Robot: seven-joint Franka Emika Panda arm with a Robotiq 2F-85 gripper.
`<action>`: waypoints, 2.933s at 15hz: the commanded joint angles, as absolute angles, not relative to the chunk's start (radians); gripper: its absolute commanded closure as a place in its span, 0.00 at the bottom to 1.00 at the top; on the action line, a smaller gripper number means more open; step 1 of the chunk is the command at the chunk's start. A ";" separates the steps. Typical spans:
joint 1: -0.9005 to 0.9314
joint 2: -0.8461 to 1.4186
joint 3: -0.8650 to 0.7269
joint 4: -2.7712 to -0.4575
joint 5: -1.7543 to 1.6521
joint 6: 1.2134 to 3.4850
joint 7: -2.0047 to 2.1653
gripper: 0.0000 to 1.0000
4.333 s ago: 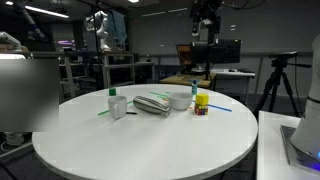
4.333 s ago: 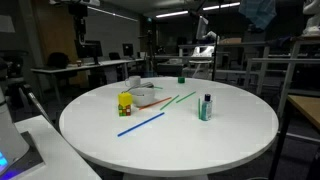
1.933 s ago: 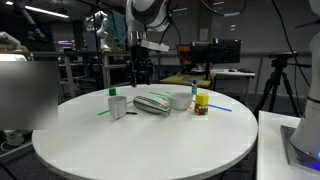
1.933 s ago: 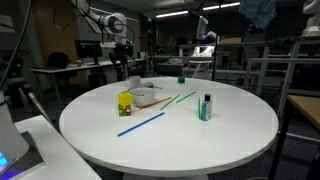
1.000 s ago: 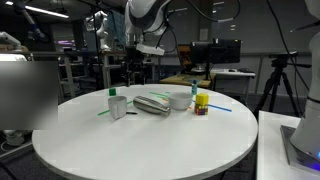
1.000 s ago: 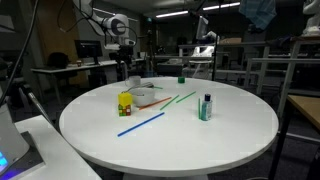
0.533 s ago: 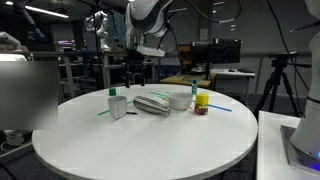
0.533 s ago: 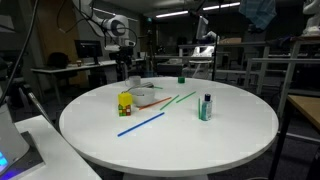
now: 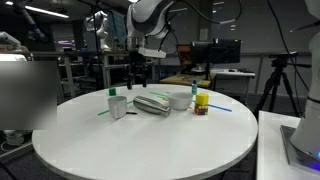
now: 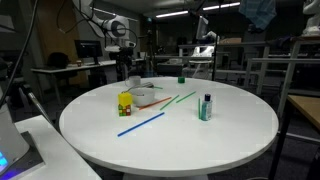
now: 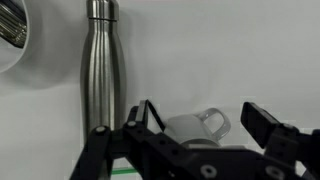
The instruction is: Put the silver bottle upright
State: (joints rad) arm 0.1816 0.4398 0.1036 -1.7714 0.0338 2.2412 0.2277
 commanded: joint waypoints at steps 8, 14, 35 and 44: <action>0.158 0.375 0.061 -1.927 0.046 2.333 0.237 0.00; 0.130 0.380 0.051 -1.999 0.080 2.391 0.242 0.00; 0.131 0.387 0.043 -2.130 0.089 2.430 0.267 0.00; 0.127 0.399 0.036 -2.155 0.081 2.510 0.254 0.00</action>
